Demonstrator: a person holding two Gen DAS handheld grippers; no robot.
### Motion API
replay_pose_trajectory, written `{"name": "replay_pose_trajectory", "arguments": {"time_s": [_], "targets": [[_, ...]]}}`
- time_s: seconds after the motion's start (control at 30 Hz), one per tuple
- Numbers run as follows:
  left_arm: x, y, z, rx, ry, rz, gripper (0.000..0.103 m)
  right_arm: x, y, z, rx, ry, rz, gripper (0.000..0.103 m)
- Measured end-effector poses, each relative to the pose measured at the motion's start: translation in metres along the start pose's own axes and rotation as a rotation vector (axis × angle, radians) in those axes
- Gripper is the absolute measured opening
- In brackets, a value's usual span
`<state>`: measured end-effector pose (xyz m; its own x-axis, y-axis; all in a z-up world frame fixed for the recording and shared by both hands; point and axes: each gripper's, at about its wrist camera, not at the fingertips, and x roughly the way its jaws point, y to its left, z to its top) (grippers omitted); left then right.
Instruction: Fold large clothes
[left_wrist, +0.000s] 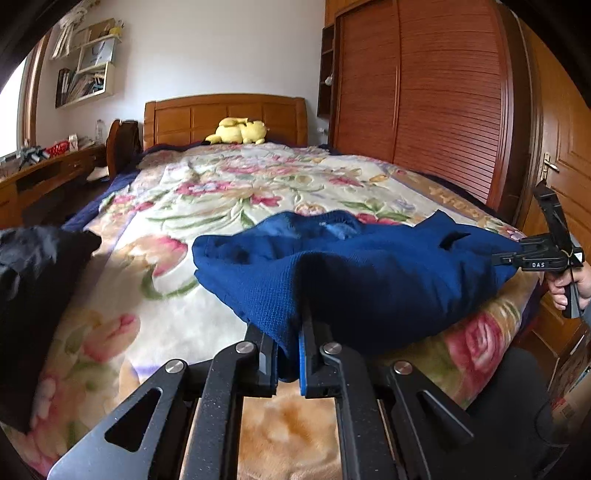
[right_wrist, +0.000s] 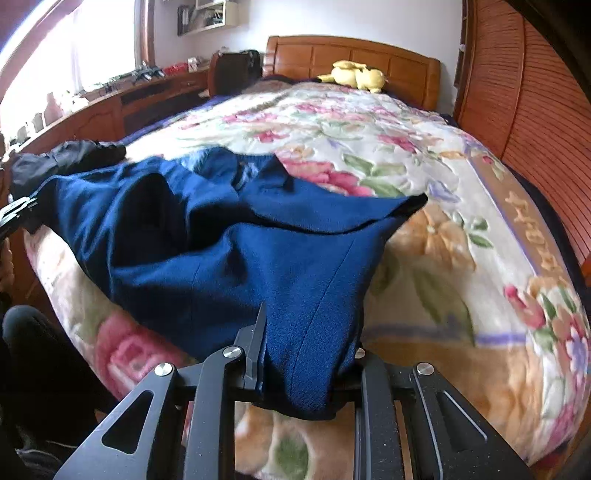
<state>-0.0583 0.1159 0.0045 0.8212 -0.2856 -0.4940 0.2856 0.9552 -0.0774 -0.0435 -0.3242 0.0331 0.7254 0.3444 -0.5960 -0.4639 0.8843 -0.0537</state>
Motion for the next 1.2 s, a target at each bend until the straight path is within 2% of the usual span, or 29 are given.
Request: {"name": "replay_pose_trajectory", "arguments": {"time_s": [0.13,0.17,0.27,0.33,0.43,0.5,0.57,0.6,0.63,0.77,0.9,1.1,1.2], "targets": [[0.003,0.007,-0.003,-0.016,0.015,-0.006,0.008,0.011,0.001,0.006,0.027,0.025,-0.030,0.026],[0.003,0.007,-0.004,-0.012,0.016,-0.002,0.009,0.011,0.002,0.008,0.036,0.026,-0.030,0.030],[0.000,0.005,-0.009,-0.002,0.008,0.012,0.018,0.009,0.004,0.015,0.048,0.041,-0.046,0.039],[-0.004,0.008,-0.009,-0.006,-0.007,0.001,0.026,0.001,0.009,0.019,0.025,0.032,-0.100,0.048],[-0.009,0.013,-0.006,-0.029,-0.026,-0.015,0.037,-0.015,0.012,0.025,0.015,0.012,-0.110,0.048],[-0.015,0.014,-0.003,-0.029,-0.044,0.000,0.038,-0.023,0.014,0.030,0.016,-0.025,-0.120,0.048],[-0.021,0.015,0.003,-0.027,-0.063,0.023,0.055,-0.026,0.016,0.037,0.019,-0.061,-0.106,0.048],[-0.022,0.016,0.006,-0.029,-0.071,0.031,0.076,-0.025,0.019,0.043,0.018,-0.076,-0.096,0.049],[-0.023,0.017,0.009,-0.030,-0.080,0.039,0.081,-0.023,0.023,0.049,0.012,-0.090,-0.085,0.049],[-0.017,0.025,0.015,-0.051,-0.086,0.078,0.081,0.004,0.045,0.076,-0.034,-0.108,-0.020,0.049],[0.003,0.036,0.006,-0.078,-0.025,0.107,0.081,0.049,0.067,0.110,-0.067,-0.075,0.086,0.049],[0.018,0.039,-0.013,-0.050,0.057,0.114,0.081,0.115,0.104,0.148,-0.171,0.023,0.124,0.049],[0.023,0.043,-0.022,-0.045,0.103,0.092,0.081,0.145,0.115,0.160,-0.210,0.078,0.113,0.049]]}}
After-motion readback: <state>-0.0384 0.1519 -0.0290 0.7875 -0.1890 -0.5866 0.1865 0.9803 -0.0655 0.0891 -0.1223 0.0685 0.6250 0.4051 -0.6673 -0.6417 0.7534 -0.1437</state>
